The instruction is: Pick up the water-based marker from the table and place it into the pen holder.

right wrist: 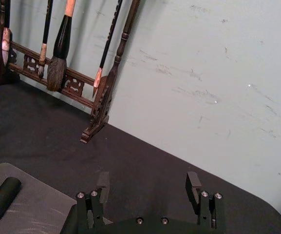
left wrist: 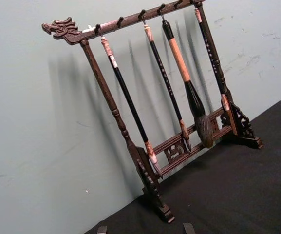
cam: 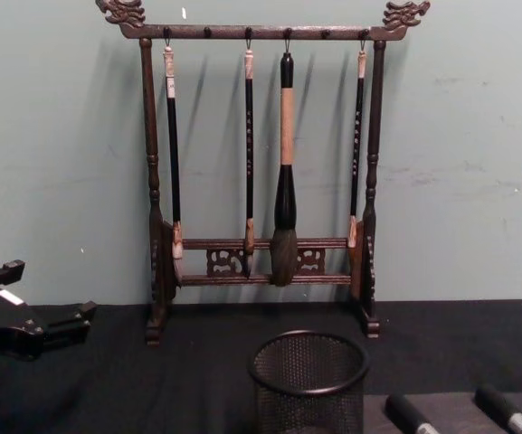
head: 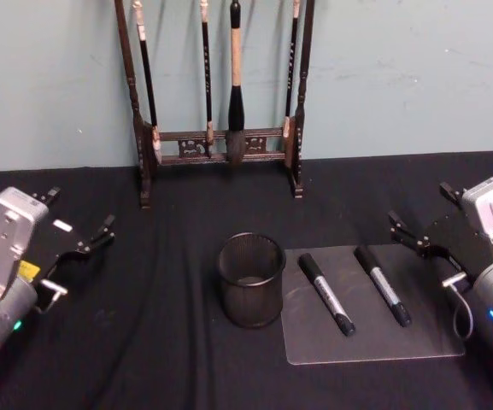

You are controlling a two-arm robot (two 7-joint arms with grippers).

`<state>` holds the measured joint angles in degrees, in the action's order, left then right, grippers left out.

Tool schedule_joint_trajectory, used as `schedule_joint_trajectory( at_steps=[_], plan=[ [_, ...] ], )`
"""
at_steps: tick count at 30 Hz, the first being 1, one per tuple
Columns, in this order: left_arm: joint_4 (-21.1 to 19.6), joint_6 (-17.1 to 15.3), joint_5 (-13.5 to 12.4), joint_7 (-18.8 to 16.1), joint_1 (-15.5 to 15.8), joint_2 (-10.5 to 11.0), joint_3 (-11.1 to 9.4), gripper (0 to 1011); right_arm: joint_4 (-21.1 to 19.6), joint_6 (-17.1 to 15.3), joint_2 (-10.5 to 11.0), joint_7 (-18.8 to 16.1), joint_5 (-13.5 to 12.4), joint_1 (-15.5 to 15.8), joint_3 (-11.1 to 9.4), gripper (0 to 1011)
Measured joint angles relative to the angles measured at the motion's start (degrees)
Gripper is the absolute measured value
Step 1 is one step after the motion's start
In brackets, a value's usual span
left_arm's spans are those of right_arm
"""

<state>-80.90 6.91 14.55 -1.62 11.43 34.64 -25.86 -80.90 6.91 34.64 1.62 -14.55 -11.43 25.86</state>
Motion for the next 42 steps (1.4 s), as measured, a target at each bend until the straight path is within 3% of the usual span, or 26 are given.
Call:
schedule_joint_trajectory(
  at_steps=[42],
  plan=[
    [0.0, 0.0, 0.0, 0.0, 0.0, 0.0, 0.0, 1009, 0.0, 0.0, 0.0, 0.0, 0.0, 0.0, 0.0, 1002]
  ],
)
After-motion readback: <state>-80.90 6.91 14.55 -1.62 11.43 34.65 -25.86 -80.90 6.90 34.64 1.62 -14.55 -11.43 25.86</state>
